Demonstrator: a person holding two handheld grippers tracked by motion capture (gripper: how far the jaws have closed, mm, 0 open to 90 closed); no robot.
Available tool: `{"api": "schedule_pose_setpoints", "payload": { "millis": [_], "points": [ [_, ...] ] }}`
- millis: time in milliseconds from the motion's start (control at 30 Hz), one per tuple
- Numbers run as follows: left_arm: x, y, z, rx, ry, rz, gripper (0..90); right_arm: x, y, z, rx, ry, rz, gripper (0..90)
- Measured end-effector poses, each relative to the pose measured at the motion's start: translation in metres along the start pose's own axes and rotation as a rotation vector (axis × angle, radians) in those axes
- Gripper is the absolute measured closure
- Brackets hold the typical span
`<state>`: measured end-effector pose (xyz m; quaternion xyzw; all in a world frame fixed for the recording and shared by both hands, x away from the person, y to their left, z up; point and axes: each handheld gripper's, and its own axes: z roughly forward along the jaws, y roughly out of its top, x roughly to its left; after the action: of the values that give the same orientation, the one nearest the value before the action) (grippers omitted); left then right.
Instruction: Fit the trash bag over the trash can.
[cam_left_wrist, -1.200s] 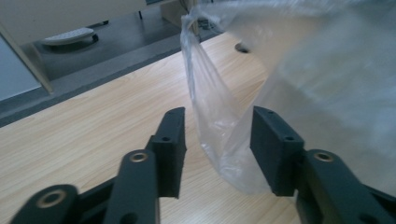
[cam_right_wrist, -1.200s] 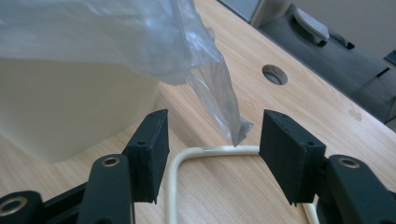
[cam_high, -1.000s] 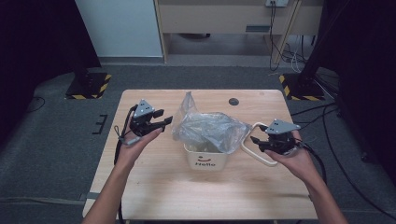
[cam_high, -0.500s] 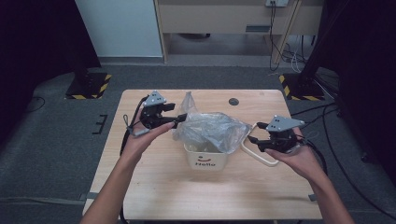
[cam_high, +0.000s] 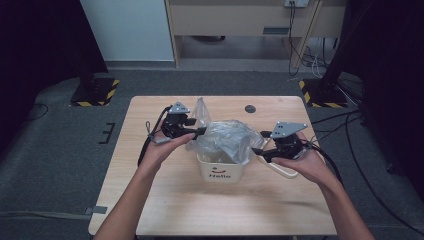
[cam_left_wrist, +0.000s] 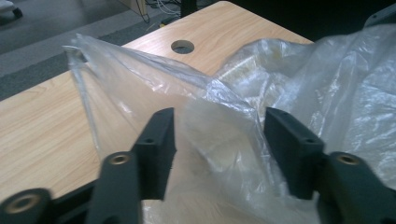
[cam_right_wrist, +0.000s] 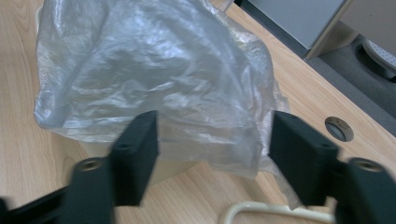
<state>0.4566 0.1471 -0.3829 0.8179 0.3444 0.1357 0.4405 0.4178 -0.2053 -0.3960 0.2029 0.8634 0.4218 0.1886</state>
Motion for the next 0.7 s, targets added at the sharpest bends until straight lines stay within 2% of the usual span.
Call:
{"api": "schedule_pose_setpoints", "payload": {
  "millis": [133, 333, 400, 500, 700],
  "points": [
    [-0.001, -0.004, 0.001, -0.003, 0.003, 0.002, 62.6, 0.002, -0.001, 0.005, 0.013, 0.015, -0.017, 64.1],
    [-0.008, -0.006, 0.001, -0.006, 0.040, 0.046, 84.2, 0.004, 0.000, 0.003, 0.013, 0.024, -0.024, 83.4],
    [-0.010, -0.005, 0.000, -0.011, 0.055, 0.057, 87.9, 0.004, 0.000, 0.001, 0.021, 0.026, -0.023, 87.4],
    [-0.014, -0.005, -0.003, -0.031, 0.079, 0.069, 89.7, 0.004, 0.000, -0.002, 0.019, 0.026, -0.029, 88.5],
    [-0.020, -0.010, -0.014, -0.079, 0.090, 0.051, 90.0, 0.008, -0.001, -0.012, 0.006, 0.032, -0.041, 90.0]
  ]
}}
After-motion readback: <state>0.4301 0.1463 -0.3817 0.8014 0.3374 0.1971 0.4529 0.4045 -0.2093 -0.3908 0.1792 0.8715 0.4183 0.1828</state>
